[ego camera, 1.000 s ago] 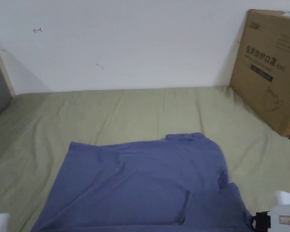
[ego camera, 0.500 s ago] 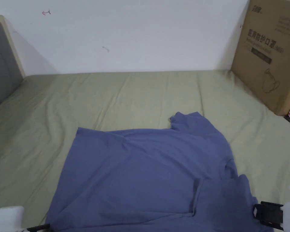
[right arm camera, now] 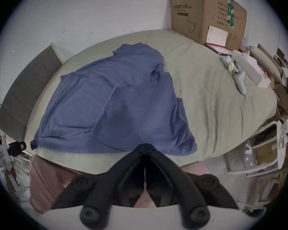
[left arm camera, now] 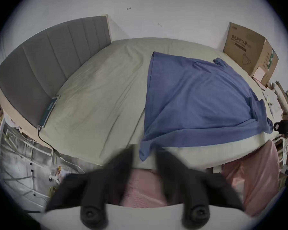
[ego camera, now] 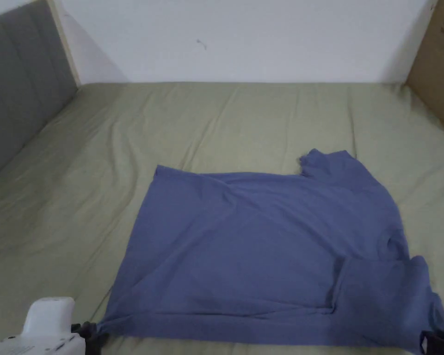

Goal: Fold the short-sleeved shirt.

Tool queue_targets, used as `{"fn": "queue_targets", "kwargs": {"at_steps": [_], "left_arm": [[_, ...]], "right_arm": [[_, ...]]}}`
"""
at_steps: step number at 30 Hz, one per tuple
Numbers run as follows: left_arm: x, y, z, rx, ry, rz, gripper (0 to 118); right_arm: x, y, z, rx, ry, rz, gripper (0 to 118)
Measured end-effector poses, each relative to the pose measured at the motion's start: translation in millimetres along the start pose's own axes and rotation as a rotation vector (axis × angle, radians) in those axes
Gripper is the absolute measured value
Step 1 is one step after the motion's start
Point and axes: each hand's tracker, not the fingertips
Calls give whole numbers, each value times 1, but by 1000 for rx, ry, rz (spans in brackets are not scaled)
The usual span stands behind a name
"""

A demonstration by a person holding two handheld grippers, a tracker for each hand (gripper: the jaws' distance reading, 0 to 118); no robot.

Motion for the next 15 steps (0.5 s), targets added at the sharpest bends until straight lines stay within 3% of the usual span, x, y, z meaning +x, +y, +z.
{"fn": "queue_targets", "kwargs": {"at_steps": [1, 2, 4, 6, 7, 8, 9, 10, 11, 13, 15], "left_arm": [[1, 1, -3, -20, 7, -19, 108], [1, 5, -10, -42, 17, -23, 118], [0, 9, -11, 17, -4, -17, 110], [1, 18, -28, -61, 21, -9, 109], [1, 21, -33, -72, 20, -8, 100], [1, 23, -38, -74, 14, 1, 84], [0, 25, -41, -84, -15, 23, 62], [1, 23, -47, -100, -32, 43, 33], [0, 21, -57, -140, -38, 63, 16], [2, 18, -75, -213, -14, 58, 5], [9, 12, -77, -192, -27, 69, 4]], "right_arm": [[1, -1, -1, -2, -4, -2, 0], [3, -1, -4, -15, -3, -10, 0], [6, -1, -8, -29, 1, -34, 0], [10, -2, -11, -43, 13, -62, 0], [11, -3, -11, -45, 14, -72, 0], [12, -4, -12, -51, 16, -79, 0], [13, -4, -13, -56, 16, -80, 0], [14, -5, -13, -60, 12, -79, 0], [14, -6, -14, -67, 8, -76, 0], [16, -8, -15, -78, -1, -71, 0], [18, -9, -13, -84, -2, -65, 0]]}}
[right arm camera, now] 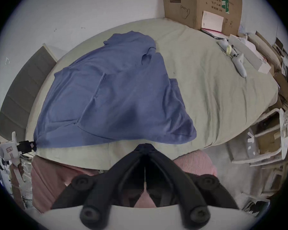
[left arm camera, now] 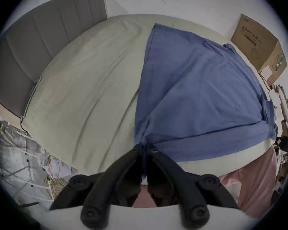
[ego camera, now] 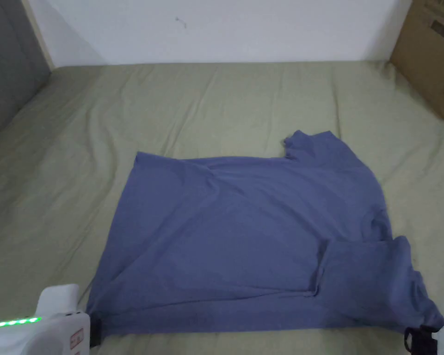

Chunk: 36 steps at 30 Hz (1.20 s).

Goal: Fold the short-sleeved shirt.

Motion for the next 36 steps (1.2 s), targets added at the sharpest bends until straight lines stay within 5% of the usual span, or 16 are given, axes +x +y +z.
{"fn": "queue_targets", "kwargs": {"at_steps": [6, 9, 11, 13, 14, 15, 16, 25, 36], "left_arm": [[-1, 1, 11, 4, 5, -23, 4], [-4, 3, 15, 6, -7, -8, 4], [-9, 4, 14, 14, -9, -5, 4], [-13, 6, 13, 13, -14, -3, 4], [-14, 7, 13, 12, -16, -1, 4], [-10, 5, 15, 14, -17, 0, 4], [-10, 5, 16, 15, -17, -1, 4], [-13, 25, 36, 49, -40, 5, 4], [18, 146, 18, 126, -24, -91, 4]], "right_arm": [[13, 6, 6, 64, -3, 5, 3], [17, 19, 3, 77, -27, 31, 74], [24, 28, -7, 95, -5, 42, 84], [26, 35, -23, 22, -22, 42, 81], [27, 35, -32, -35, -44, 64, 63], [28, 34, -37, -52, -63, 67, 23], [30, 29, -40, -66, -66, 83, 1], [28, 42, -9, 8, 27, -51, 1], [4, 164, -26, 92, 13, -1, 1]]}}
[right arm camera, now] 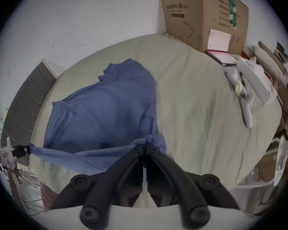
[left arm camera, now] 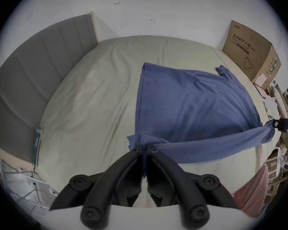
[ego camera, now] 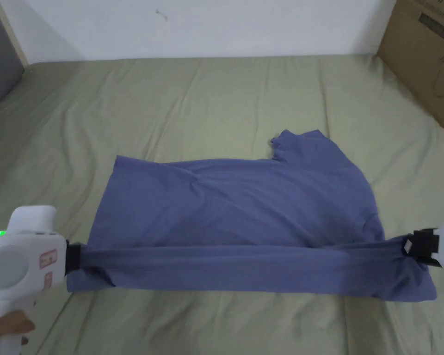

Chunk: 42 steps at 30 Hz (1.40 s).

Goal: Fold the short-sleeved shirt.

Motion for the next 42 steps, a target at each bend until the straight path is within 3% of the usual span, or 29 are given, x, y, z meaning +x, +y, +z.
{"fn": "queue_targets", "kwargs": {"at_steps": [3, 4, 5, 6, 7, 8, 9, 12, 13, 14, 15, 16, 17, 22, 23, 25, 26, 28, 29, 30, 32, 33, 34, 36, 38, 39, 41, 42], "left_arm": [[11, 27, -33, -20, -8, -19, 5], [15, 33, -43, -24, -5, -13, 17], [17, 36, -50, -38, 7, -1, 38], [17, 38, -56, -58, 22, 5, 65], [11, 38, -59, -66, 25, 35, 100], [9, 36, -60, -77, 24, 59, 115], [7, 33, -58, -79, 19, 68, 118], [-4, 17, -42, -44, 15, 88, 116], [-4, 9, -35, -51, 23, 91, 111], [-5, 1, -28, -56, 24, 94, 95], [-9, -7, -21, -49, 18, 99, 64], [-9, -17, -13, -30, 1, 116, 15], [-8, -25, -9, -32, 3, 122, 1], [0, -60, 1, -41, 26, 110, 3], [-4, -59, -5, -42, 26, 108, 12], [-4, -50, -9, -39, 14, 121, 19], [-4, -44, -13, -41, 7, 135, 36], [-9, -35, -32, -63, -15, 150, 102], [-9, -31, -43, -59, -13, 152, 114], [-8, -27, -52, -65, -7, 151, 116], [-10, -23, -73, -131, 12, 136, 105], [-10, -22, -82, -180, 12, 131, 80], [-10, -23, -90, -209, -9, 141, 41], [-9, -27, -90, -185, 7, 144, 40], [-5, -21, -80, -166, 11, 123, 18], [-3, -20, -72, -155, 8, 119, 13], [-2, -16, -68, -149, -13, 110, 11], [0, -15, -66, -149, -17, 111, 11]], "right_arm": [[-4, 23, -45, -32, -28, 37, 3], [-5, 29, -61, -60, -60, 67, 15], [-5, 31, -73, -85, -135, 75, 34], [-6, 32, -82, -111, -190, 95, 51], [-4, 31, -83, -110, -178, 84, 56], [-1, 29, -80, -94, -143, 66, 56], [0, 26, -72, -87, -124, 50, 56], [3, 15, -48, -42, -89, 49, 56], [3, 11, -38, -33, -97, 45, 53], [3, 6, -30, -12, -95, 46, 46], [4, -2, -20, 11, -79, 47, 32], [4, -9, -14, 15, -73, 42, 6], [3, -14, -11, 16, -70, 35, 0], [-6, -53, -1, 5, -43, 35, 0], [-7, -57, -2, -11, -47, 43, 0], [-9, -63, -8, -21, -36, 39, 0], [-10, -65, -10, -32, -27, 32, 0], [-12, -69, -12, -35, -20, 24, 0], [-12, -71, -13, -38, -13, 21, 0], [-13, -72, -14, -44, -8, 18, 0], [-14, -74, -16, -55, -9, 12, 0], [-13, -75, -15, -59, -11, 12, 0], [-13, -76, -15, -64, -12, 12, 0], [-12, -78, -16, -71, -17, 12, 0], [-12, -81, -15, -79, -21, 27, 0], [-11, -81, -16, -79, -21, 27, 0], [-8, -78, -16, -81, -22, 25, 23], [-7, -75, -17, -74, -35, 23, 41]]}}
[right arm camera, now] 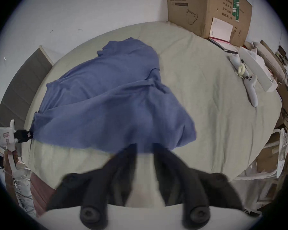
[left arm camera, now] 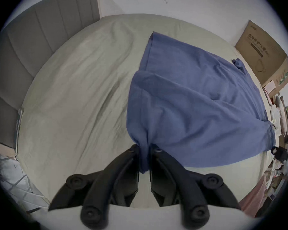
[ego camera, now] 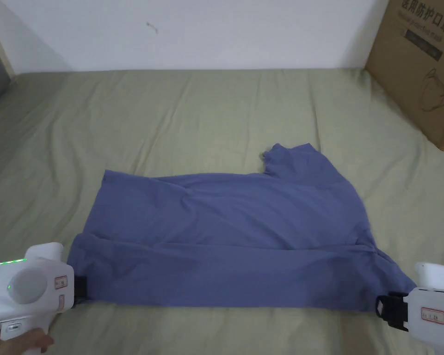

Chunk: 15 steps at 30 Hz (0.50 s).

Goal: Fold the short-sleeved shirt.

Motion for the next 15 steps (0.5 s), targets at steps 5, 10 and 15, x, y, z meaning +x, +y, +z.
{"fn": "queue_targets", "kwargs": {"at_steps": [5, 10, 15], "left_arm": [[1, -5, 7, 4, 3, -8, 11], [1, -7, 9, -6, 0, -17, 11], [2, -12, 27, 6, 6, -52, 11]], "right_arm": [[19, 27, -34, -3, -29, -84, 81], [16, 23, -62, -67, -52, -74, 13], [-3, 26, -40, -53, -46, 19, 8]]}}
